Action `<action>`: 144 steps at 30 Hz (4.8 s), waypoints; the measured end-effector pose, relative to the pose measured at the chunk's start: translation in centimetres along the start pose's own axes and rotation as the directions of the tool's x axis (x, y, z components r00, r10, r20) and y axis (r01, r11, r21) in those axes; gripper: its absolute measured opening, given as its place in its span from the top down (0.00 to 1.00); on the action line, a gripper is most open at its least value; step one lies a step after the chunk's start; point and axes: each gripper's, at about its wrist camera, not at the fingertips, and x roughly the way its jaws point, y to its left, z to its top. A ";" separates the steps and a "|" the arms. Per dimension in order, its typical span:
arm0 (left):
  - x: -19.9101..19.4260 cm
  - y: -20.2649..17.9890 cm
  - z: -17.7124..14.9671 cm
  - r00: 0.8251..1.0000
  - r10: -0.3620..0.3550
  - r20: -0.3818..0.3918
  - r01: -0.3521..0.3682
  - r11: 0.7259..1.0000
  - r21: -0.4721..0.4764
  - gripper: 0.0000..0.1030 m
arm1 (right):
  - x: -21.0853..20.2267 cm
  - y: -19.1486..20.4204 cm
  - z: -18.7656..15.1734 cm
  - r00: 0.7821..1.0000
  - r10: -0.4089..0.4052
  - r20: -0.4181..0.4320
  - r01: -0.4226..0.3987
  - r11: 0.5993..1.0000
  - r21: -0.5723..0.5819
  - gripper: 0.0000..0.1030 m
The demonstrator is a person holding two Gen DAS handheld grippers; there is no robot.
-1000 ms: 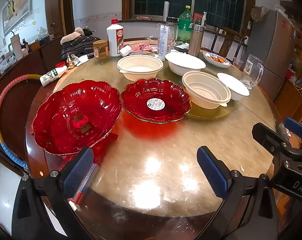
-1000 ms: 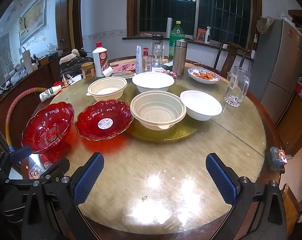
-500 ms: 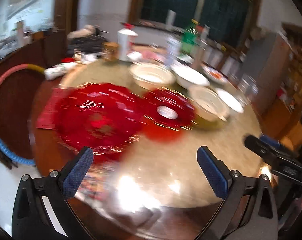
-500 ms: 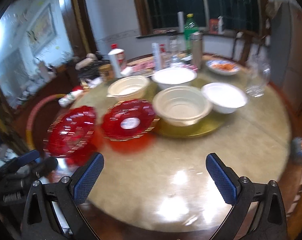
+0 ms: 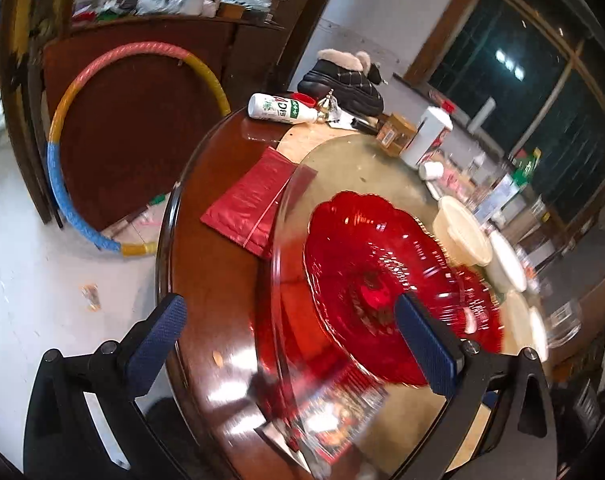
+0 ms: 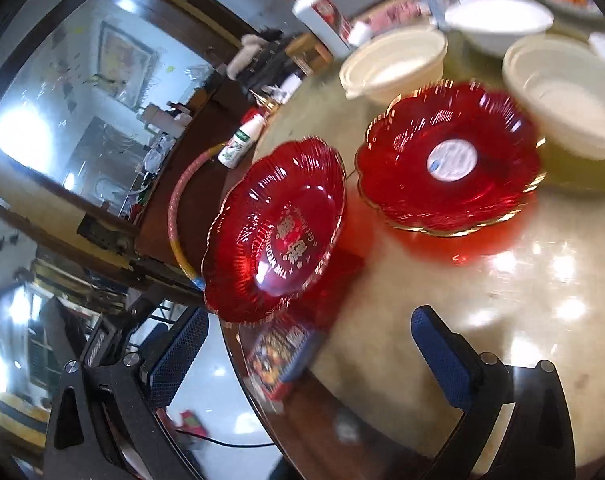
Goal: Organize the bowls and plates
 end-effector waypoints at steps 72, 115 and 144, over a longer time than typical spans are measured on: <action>6.2 -4.0 -1.6 0.991 0.113 -0.067 -0.091 0.958 0.271 0.83 | 4.4 2.3 -0.5 0.951 -0.305 0.059 0.310 0.938 -0.158 0.85; 2.1 -15.2 4.7 0.950 -0.196 -0.242 0.256 0.933 0.253 0.16 | -7.7 -9.2 1.3 0.962 -0.099 0.254 0.032 0.966 0.255 0.14; 18.8 -25.2 3.1 0.811 0.026 -0.585 0.274 0.865 0.420 0.29 | -3.7 -13.2 5.9 0.985 -0.134 0.110 0.098 0.955 0.281 0.56</action>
